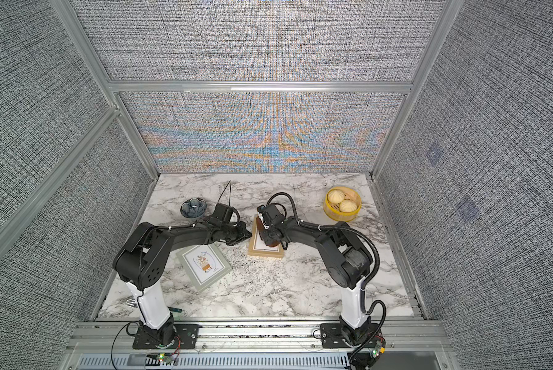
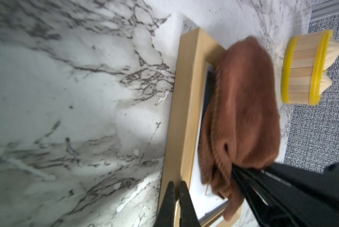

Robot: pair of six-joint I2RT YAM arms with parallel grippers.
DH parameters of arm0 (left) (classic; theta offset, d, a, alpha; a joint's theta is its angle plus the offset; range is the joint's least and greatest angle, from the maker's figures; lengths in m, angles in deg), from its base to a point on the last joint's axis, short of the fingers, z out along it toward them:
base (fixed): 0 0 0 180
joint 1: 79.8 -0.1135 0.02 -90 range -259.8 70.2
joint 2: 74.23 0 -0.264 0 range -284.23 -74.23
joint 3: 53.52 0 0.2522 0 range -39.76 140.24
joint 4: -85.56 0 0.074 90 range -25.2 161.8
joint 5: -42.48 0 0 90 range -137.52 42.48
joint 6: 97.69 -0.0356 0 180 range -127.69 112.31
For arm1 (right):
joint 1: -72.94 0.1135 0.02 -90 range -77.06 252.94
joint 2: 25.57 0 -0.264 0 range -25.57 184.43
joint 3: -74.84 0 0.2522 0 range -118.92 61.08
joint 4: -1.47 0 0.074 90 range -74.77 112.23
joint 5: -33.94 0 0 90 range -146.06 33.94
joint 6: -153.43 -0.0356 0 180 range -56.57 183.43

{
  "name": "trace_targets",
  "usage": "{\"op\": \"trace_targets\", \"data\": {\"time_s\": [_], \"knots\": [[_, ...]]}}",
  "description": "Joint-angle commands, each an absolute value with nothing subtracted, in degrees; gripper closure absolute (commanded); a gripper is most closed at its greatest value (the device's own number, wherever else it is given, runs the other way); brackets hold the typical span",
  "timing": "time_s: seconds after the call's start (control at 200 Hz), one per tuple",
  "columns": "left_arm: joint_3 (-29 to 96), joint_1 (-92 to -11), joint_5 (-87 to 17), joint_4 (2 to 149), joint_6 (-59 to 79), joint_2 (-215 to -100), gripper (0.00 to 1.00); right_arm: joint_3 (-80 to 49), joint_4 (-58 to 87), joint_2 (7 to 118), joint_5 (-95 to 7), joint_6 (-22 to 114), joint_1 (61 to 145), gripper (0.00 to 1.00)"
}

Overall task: Wipe the picture frame with a cloth
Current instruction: Wipe the dirt from the picture frame.

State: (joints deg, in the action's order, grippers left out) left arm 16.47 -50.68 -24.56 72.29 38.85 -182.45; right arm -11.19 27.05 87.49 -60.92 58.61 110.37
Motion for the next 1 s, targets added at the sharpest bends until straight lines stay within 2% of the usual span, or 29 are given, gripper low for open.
{"op": "trace_targets", "data": {"time_s": [0.0,0.125,0.355,0.465,0.62,0.721,0.991], "knots": [[15.2,-50.7,-31.8,55.2,37.3,-184.1,0.93,-13.6,33.2,89.3,-64.7,56.8,109.9,0.98],[15.3,-50.7,-31.7,55.3,37.6,-184.3,0.94,-14.3,33.8,89.1,-61.2,58.0,110.2,0.98],[15.5,-50.6,-32.0,55.7,38.8,-184.1,0.94,-0.1,31.9,80.4,-51.9,61.1,113.6,0.98],[15.6,-50.7,-31.8,55.7,38.8,-184.2,0.94,2.4,31.6,76.8,-50.0,60.7,113.7,0.98],[15.6,-50.7,-31.5,55.7,38.6,-184.7,0.94,-6.6,34.9,83.7,-56.8,59.2,111.7,0.98],[15.6,-50.6,-30.6,55.6,38.1,-184.5,0.94,-12.2,35.7,87.6,-54.4,57.1,109.3,0.98],[15.1,-50.6,-30.4,55.4,37.6,-184.0,0.94,-22.3,38.1,94.2,-56.0,51.7,105.2,0.98]]}}
